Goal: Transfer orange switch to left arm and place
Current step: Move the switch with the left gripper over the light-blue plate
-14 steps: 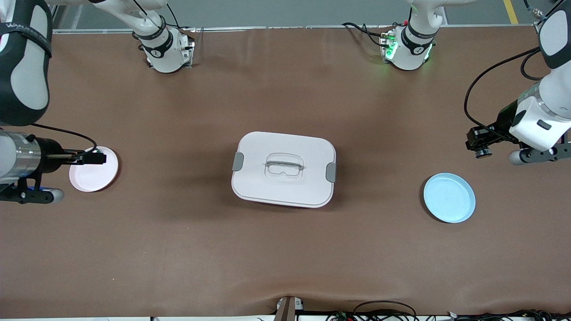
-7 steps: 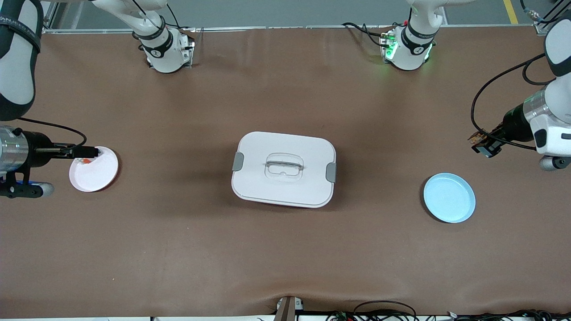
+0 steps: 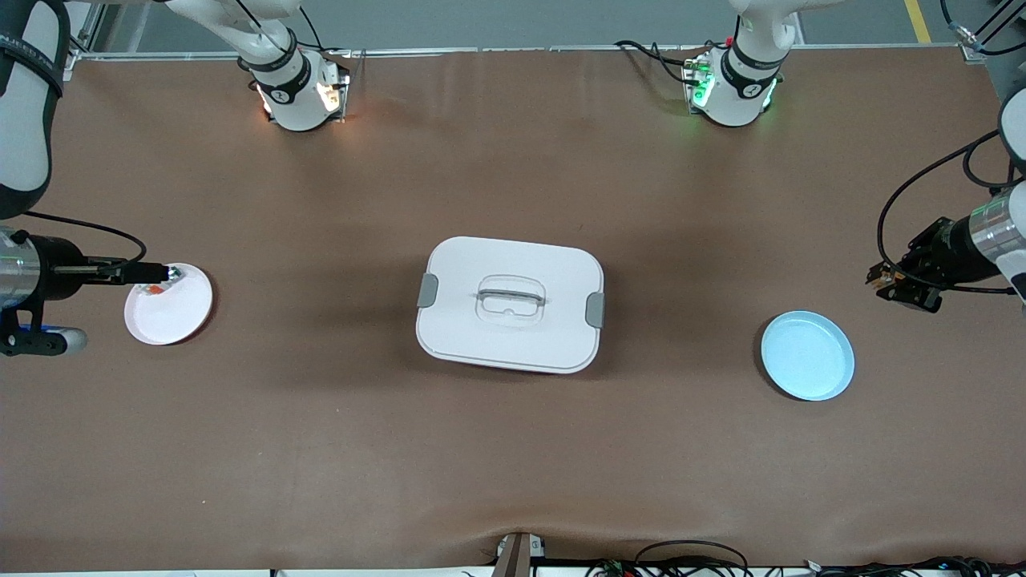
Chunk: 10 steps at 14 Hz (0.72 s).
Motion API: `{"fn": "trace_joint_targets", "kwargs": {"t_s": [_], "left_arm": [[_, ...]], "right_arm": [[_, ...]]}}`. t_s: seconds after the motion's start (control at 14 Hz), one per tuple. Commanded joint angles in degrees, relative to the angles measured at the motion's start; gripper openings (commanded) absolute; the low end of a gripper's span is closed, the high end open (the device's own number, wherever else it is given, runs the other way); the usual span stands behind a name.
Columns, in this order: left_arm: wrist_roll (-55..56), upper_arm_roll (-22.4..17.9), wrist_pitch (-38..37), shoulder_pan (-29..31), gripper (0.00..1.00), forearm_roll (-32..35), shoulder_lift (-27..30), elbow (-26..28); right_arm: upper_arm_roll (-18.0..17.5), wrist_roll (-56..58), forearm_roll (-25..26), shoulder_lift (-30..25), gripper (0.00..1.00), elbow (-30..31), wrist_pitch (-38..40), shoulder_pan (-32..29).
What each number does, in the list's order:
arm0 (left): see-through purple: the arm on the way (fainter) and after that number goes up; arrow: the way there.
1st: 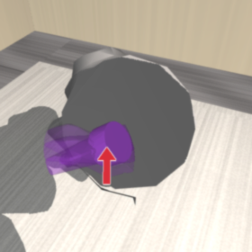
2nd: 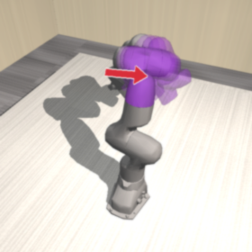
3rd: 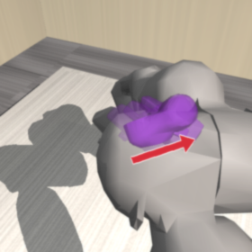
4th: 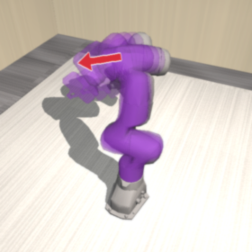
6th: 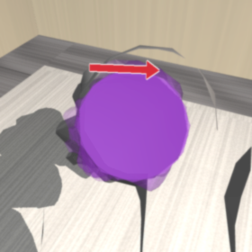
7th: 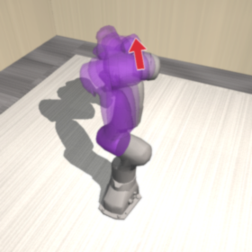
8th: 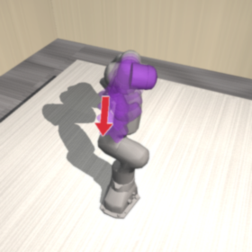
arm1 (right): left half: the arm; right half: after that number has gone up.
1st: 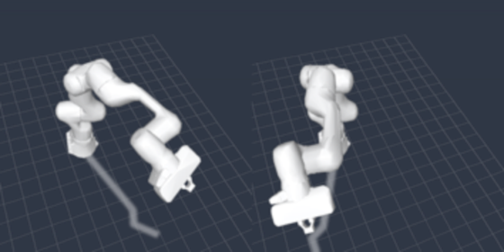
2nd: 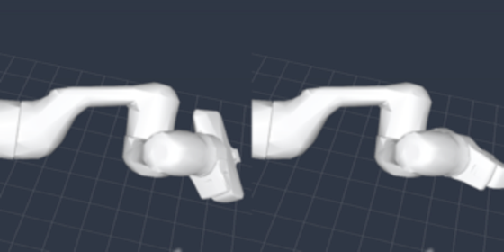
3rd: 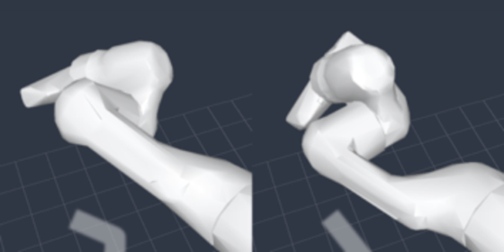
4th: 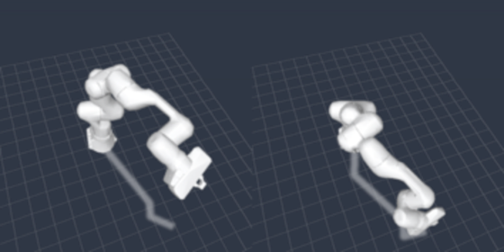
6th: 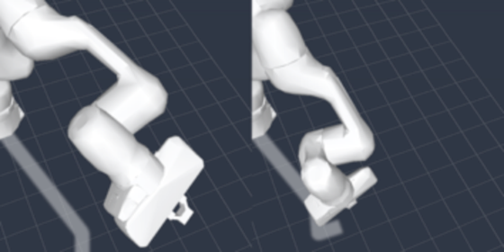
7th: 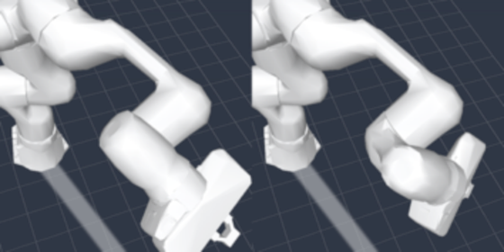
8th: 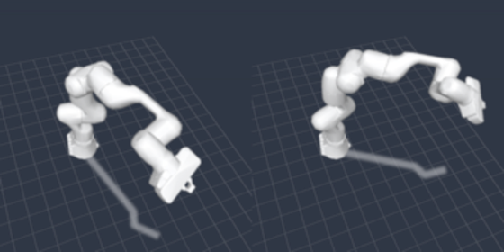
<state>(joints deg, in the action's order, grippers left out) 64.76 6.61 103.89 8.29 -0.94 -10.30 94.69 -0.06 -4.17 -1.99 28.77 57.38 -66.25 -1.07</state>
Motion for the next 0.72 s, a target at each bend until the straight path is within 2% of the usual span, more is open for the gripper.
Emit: {"fn": "trace_joint_targets", "kwargs": {"t_s": [0.0, 0.21, 0.43, 0.64], "left_arm": [[5.81, 0.25, 3.94, 0.41, 0.02, 1.47, -1.47, 1.02], [7.12, 0.16, 6.93, 1.47, 0.02, 1.47, -3.76, 1.02], [12.91, 0.16, 10.09, 1.65, 0.00, 5.85, -7.18, 0.93], [16.18, 0.25, 12.30, 1.65, 0.00, 6.04, -10.17, 0.84]], "right_arm": [[-0.73, -0.05, 1.37, -3.97, 1.00, 0.98, 0.33, -0.69], [-0.82, -0.05, 1.29, -6.70, 1.00, 0.98, 0.33, -2.09], [-0.90, 0.39, 0.67, -7.50, 1.00, 0.98, 0.42, -3.15], [-1.08, -0.22, 0.41, -8.11, 1.00, 0.98, 0.51, -2.98]]}}
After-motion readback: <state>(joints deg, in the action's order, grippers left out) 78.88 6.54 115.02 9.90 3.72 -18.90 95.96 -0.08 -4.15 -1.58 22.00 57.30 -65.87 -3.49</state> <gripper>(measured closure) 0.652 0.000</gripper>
